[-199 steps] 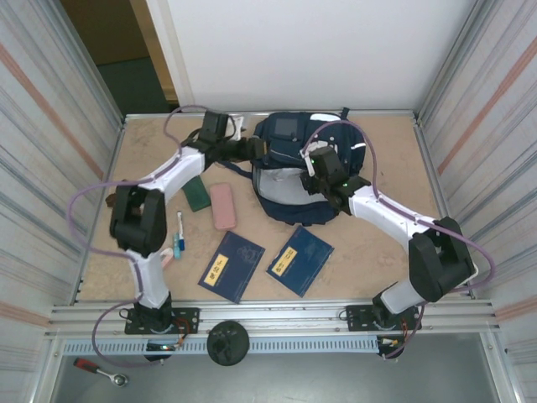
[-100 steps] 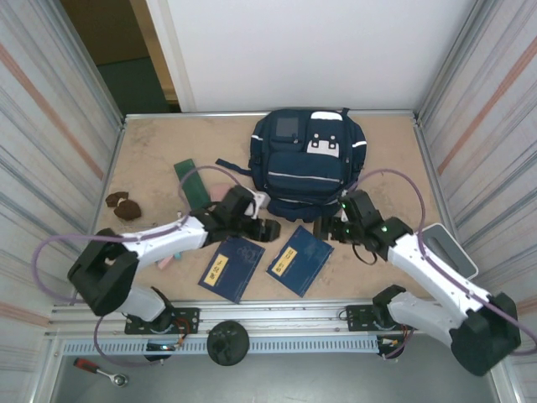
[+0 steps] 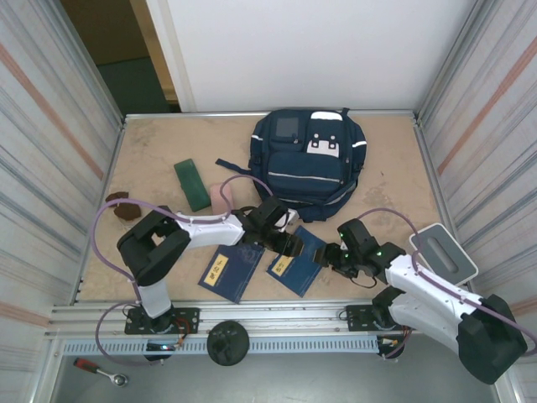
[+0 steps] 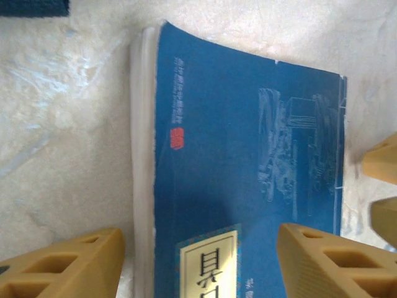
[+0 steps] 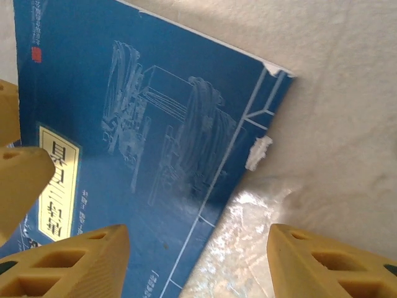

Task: Pack books, pencil case, and school supplies into a backpack

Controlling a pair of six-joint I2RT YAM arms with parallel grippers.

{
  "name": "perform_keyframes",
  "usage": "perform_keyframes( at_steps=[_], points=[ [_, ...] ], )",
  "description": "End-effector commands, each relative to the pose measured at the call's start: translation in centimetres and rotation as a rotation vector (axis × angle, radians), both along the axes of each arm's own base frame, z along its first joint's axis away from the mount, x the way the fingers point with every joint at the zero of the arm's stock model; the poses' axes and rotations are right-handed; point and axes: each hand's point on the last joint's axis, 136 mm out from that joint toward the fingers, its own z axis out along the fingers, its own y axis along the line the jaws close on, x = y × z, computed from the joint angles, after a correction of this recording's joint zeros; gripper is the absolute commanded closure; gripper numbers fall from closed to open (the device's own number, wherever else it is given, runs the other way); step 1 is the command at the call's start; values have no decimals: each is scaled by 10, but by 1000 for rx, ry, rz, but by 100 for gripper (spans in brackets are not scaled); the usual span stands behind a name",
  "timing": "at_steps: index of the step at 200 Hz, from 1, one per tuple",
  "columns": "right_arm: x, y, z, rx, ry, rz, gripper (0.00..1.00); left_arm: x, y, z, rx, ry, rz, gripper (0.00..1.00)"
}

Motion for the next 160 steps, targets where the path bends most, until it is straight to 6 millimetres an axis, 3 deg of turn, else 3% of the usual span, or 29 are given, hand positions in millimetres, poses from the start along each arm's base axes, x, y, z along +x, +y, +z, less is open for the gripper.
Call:
perform_keyframes(
  at_steps=[1, 43, 82, 102, 129, 160],
  points=[
    [9, 12, 3, 63, -29, -21, 44, -17, -8, -4, -17, 44, -38, 39],
    [20, 10, -2, 48, -76, -43, 52, -19, -6, -5, -53, 46, -4, 62],
    [27, 9, 0, 39, -98, -11, 52, -12, -12, 1, -85, 21, 14, 87],
    [27, 2, 5, 35, -96, 68, 44, -5, -9, 17, -128, -10, 50, 100],
    [27, -4, 21, 135, -103, 113, 28, 2, -5, 54, -291, -33, 95, 100],
    [29, 8, 41, 287, -181, 127, 13, 14, 6, 87, -469, -23, 162, 100]
  ],
)
